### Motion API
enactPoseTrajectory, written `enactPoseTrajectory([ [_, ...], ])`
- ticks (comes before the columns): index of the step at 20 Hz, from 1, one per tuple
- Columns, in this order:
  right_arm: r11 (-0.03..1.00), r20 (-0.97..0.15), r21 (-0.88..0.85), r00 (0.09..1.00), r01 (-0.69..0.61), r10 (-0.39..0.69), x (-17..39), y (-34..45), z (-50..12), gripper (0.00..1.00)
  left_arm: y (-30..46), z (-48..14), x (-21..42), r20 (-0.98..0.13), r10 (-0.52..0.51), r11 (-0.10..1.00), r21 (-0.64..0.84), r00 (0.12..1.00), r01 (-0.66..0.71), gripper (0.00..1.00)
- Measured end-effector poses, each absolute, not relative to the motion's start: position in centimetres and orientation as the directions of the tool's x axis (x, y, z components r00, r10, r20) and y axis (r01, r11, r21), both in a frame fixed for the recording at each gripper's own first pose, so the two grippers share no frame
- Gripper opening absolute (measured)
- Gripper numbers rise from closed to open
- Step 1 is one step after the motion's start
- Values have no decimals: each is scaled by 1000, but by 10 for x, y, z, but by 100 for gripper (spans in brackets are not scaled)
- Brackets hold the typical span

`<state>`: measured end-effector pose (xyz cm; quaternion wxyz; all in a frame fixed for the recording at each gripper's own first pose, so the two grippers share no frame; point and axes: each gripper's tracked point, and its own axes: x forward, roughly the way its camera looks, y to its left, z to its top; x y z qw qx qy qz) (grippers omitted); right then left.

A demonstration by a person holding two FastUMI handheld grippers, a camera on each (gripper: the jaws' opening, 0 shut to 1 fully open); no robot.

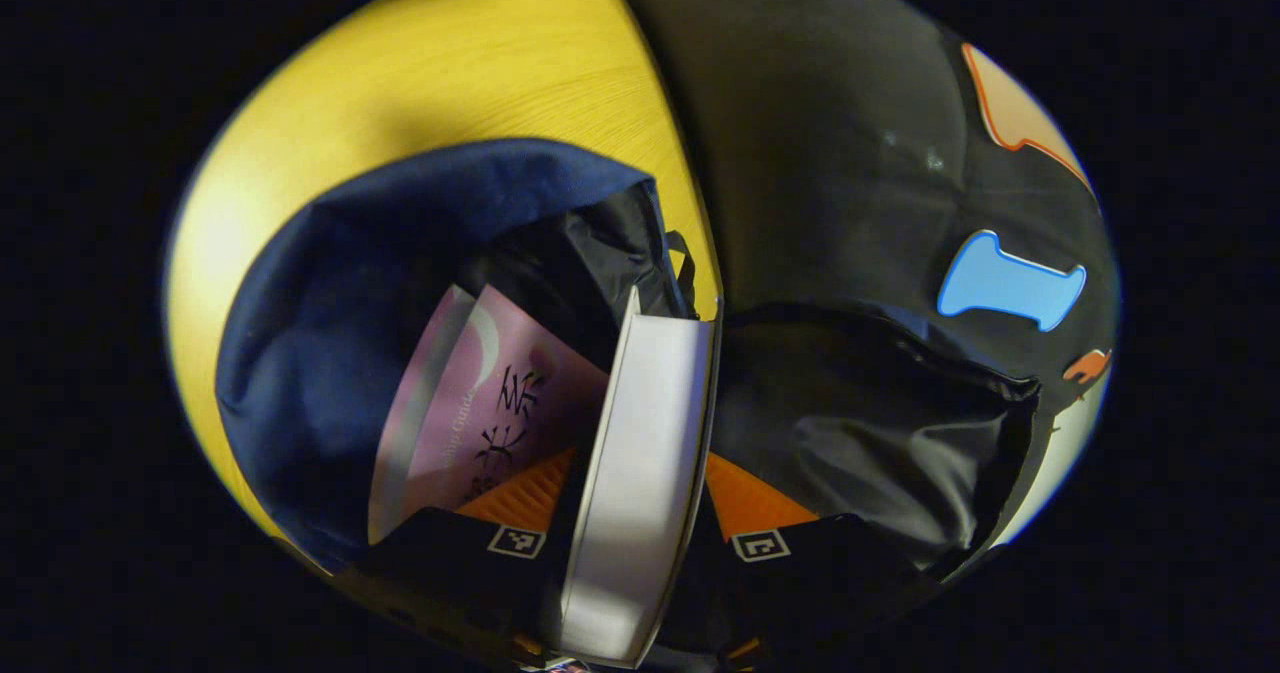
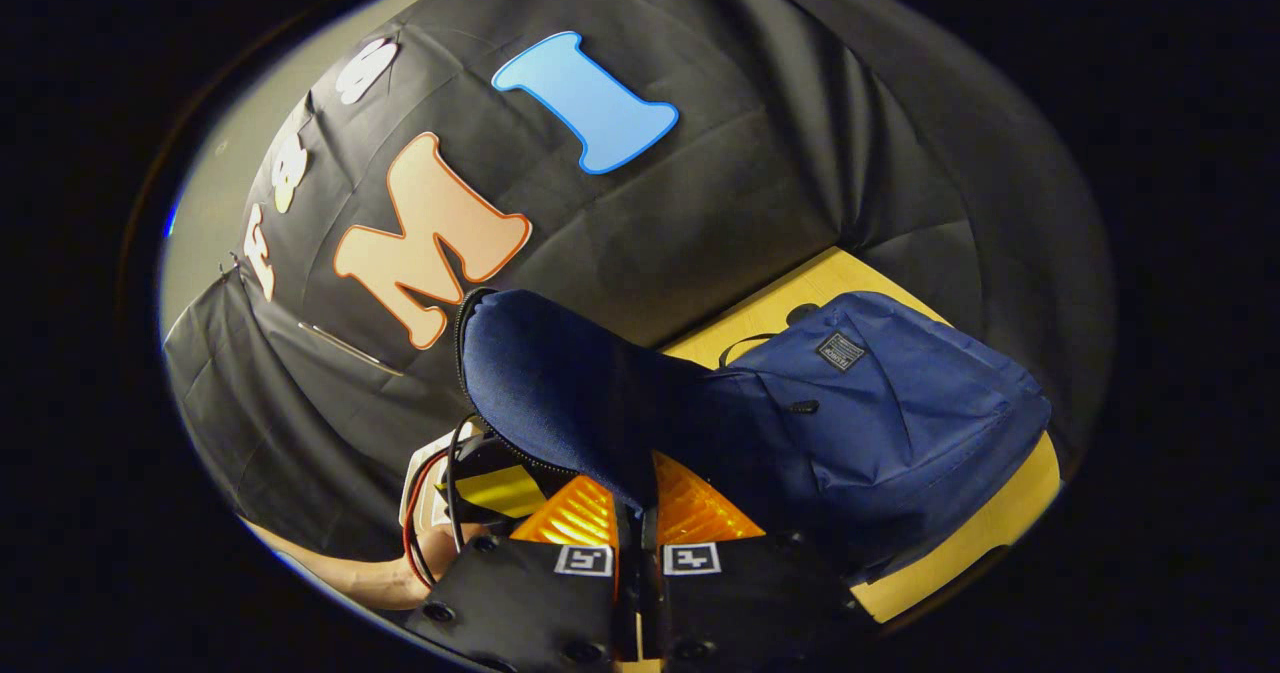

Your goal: Open the schoolbag, grab two books from the bookshelf and put them into the schoolbag.

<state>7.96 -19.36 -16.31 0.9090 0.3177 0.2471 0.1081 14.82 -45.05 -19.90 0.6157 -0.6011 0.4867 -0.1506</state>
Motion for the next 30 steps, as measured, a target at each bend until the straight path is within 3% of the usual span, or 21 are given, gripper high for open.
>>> enactPoseTrajectory([
  [2,774,-379,633,858,-33,346,80,-198,-162,3,-451,-205,145,-470,-755,300,-868,457,-396,54],
  [5,767,-376,641,863,-19,337,79,-203,-162,5,-442,-210,129,-560,-748,455,-823,355,-341,70],
  [9,767,-382,641,863,-12,332,80,-204,-165,6,-417,-218,124,-678,-658,680,-722,328,-128,79],
  [12,773,-393,634,856,-12,336,83,-199,-167,3,-395,-219,119,-727,-603,779,-626,327,45,82],
  [15,777,-401,629,851,-13,339,81,-196,-169,6,-366,-213,126,-742,-535,842,-505,404,189,82],
  [19,784,-410,621,847,-11,337,82,-193,-171,4,-314,-164,149,-681,-424,901,-253,597,351,84],
  [21,793,-419,609,843,-13,336,83,-189,-173,5,-290,-129,161,-617,-379,918,-153,689,367,96],
  [24,814,-440,580,833,-19,334,81,-182,-180,5,-254,-85,165,-525,-332,932,-54,783,359,95],
  [29,839,-481,544,813,-18,329,77,-166,-195,6,-205,-10,158,-396,-303,952,-78,867,297,95],
  [30,838,-480,545,808,-29,340,77,-160,-197,10,-193,3,156,-373,-297,954,-83,879,287,95],
])
